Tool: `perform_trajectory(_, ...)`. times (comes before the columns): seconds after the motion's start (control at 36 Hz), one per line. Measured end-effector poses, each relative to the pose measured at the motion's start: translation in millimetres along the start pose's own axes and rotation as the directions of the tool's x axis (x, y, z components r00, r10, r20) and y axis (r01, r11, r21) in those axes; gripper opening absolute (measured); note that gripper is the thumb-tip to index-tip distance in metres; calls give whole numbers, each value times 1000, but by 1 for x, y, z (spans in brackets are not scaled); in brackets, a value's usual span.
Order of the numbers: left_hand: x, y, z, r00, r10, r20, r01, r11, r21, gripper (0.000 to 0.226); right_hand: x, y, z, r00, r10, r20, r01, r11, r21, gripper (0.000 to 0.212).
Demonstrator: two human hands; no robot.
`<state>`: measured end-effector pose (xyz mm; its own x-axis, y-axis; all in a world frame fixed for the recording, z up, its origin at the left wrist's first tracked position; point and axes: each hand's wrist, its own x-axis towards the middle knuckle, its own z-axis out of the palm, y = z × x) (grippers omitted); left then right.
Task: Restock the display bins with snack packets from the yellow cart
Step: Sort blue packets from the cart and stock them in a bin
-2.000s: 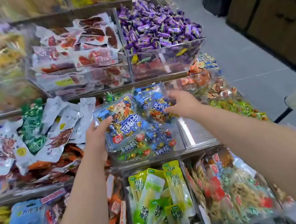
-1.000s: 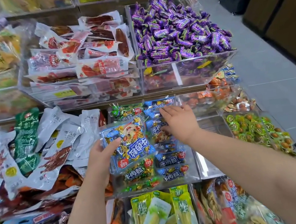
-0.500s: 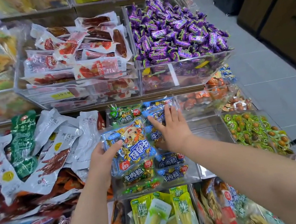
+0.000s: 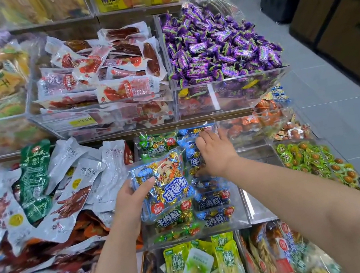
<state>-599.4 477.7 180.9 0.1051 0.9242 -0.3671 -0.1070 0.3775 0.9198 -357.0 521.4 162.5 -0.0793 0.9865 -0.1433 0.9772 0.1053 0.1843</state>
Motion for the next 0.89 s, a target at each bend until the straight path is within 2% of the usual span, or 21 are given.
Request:
perform_trajectory(0.08, 0, -1, 0, 1000, -3, 6, 4, 1000, -21, 35, -4, -11, 1, 1000, 7, -29, -10, 996, -90, 77)
perform_trajectory(0.22, 4, -4, -1, 1000, -4, 21, 5, 1000, -29, 42, -4, -25, 6, 996, 84, -41, -87, 994, -67, 73)
perform_trajectory(0.31, 7, -4, 0, 1000, -1, 30, 2, 999, -36, 36, 6, -17, 6, 997, 76, -19, -77, 995, -56, 80)
perform_trajectory(0.42, 9, -5, 0, 1000, -9, 19, 9, 1000, -19, 22, 20, 3, 1, 995, -12, 101, 13, 1000, -17, 86)
perform_trajectory(0.69, 5, -4, 1, 999, 2, 32, -1, 1000, -16, 29, 7, -2, 5, 989, 49, 137, -49, 999, -8, 115)
perform_trajectory(0.78, 3, -2, 6, 999, -5, 39, 6, 1000, -26, 19, -5, 1, 3, 988, 91, 128, -106, 988, 110, 113)
perform_trajectory(0.83, 2, 1, 12, 999, -6, 38, 7, 1000, -23, 15, -16, 3, -1, 991, 129, 43, -136, 948, 287, 100)
perform_trajectory(0.89, 1, 4, 16, 999, -21, 46, 21, 1000, -10, 23, -31, 3, -10, 978, 195, -75, -116, 805, 582, 76)
